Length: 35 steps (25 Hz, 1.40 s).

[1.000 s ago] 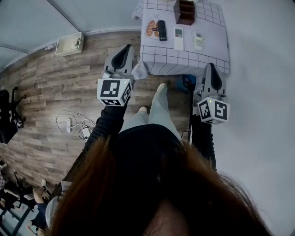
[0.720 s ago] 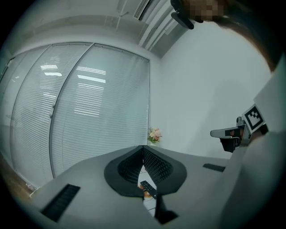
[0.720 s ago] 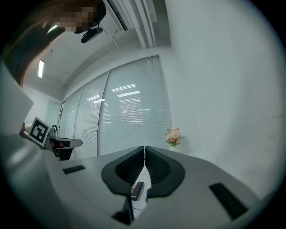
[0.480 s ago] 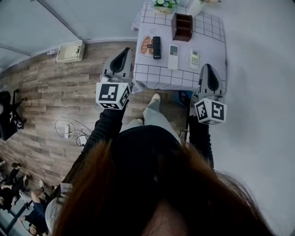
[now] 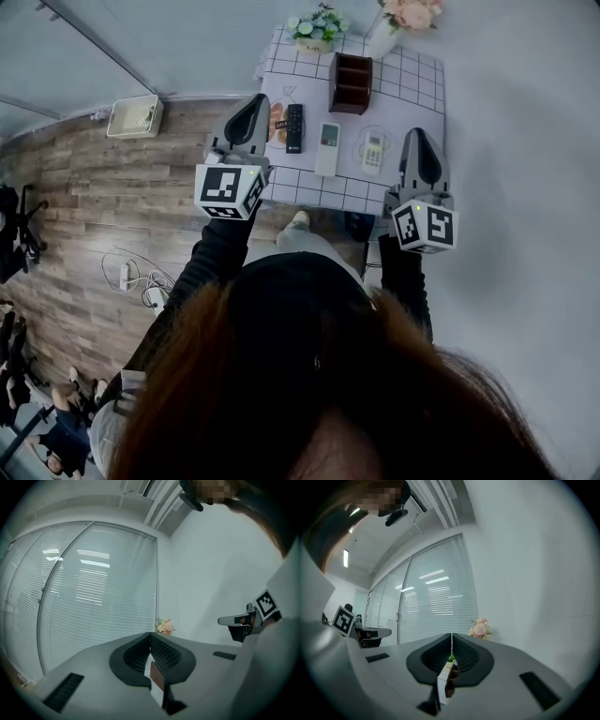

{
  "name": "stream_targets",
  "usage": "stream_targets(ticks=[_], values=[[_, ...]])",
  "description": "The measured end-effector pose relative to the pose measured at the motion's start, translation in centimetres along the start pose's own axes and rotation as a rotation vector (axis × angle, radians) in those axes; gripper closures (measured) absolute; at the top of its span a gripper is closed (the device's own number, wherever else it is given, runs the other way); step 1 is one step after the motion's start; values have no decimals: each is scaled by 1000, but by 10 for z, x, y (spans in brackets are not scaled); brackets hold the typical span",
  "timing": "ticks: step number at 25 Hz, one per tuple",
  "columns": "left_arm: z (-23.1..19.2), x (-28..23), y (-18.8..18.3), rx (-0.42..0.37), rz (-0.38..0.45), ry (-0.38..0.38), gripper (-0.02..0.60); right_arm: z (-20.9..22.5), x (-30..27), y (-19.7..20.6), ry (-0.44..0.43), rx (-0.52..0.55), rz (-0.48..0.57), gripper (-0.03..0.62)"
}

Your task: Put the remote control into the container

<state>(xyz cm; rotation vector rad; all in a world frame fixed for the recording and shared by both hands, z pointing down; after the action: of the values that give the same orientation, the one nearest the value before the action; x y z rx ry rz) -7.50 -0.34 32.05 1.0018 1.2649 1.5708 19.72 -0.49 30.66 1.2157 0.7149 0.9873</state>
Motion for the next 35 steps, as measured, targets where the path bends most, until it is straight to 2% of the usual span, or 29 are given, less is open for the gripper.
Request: stream_targets(ticks=[6, 14, 26, 31, 35], values=[[7, -33, 3, -2, -16, 2, 572, 19, -26, -6, -21, -23, 5, 574], [10, -71, 19, 1, -49, 67, 572, 34, -48, 8, 14, -28, -36, 574], [13, -129, 38, 13, -64, 190, 572, 62, -66, 39, 149, -67, -104, 574], [25, -145, 50, 30, -82, 243, 572, 75, -67, 51, 220, -67, -110, 574], [41, -155, 62, 45, -98, 292, 572, 87, -66, 78, 270, -91, -162, 574]])
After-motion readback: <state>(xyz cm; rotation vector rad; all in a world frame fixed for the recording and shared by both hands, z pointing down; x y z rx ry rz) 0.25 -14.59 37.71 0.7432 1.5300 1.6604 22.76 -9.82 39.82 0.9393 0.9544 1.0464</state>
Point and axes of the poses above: the fingertips, and each gripper's own axes: x backward along the fingers, z to its right, y out of its underside, the point moved 2 cm from there along x, backward along the fingers, and after that the axes turned 12 degrees about -x, right-handed, at the moved point
